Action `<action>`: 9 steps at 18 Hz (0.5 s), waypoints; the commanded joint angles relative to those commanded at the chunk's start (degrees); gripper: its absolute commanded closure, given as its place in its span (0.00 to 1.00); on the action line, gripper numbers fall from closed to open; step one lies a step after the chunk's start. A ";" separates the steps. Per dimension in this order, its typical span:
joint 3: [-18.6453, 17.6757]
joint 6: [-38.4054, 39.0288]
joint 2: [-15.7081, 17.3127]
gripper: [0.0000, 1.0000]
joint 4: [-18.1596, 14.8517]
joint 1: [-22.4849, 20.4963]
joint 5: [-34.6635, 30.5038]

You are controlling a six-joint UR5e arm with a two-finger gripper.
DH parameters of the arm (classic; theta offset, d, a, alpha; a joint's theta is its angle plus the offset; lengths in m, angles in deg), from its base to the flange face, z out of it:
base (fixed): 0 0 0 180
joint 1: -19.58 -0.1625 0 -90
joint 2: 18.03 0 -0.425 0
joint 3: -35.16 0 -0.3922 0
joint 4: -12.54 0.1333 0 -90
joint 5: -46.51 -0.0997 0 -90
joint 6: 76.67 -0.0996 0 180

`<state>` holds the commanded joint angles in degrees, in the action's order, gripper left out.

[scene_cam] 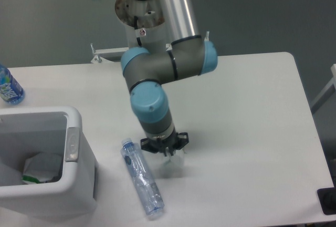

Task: Place the trash in the trash can
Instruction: 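Close the gripper on the plastic bag and lift it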

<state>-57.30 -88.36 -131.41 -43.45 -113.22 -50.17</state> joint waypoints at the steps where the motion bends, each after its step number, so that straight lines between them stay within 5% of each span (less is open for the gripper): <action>1: 0.87 0.09 1.05 1.00 0.00 -0.44 0.09; 5: 6.85 5.25 5.62 1.00 -0.09 -4.21 10.95; 9: 13.43 10.27 6.86 1.00 0.00 -5.72 21.68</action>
<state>-43.87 -78.10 -124.55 -43.45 -118.94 -28.49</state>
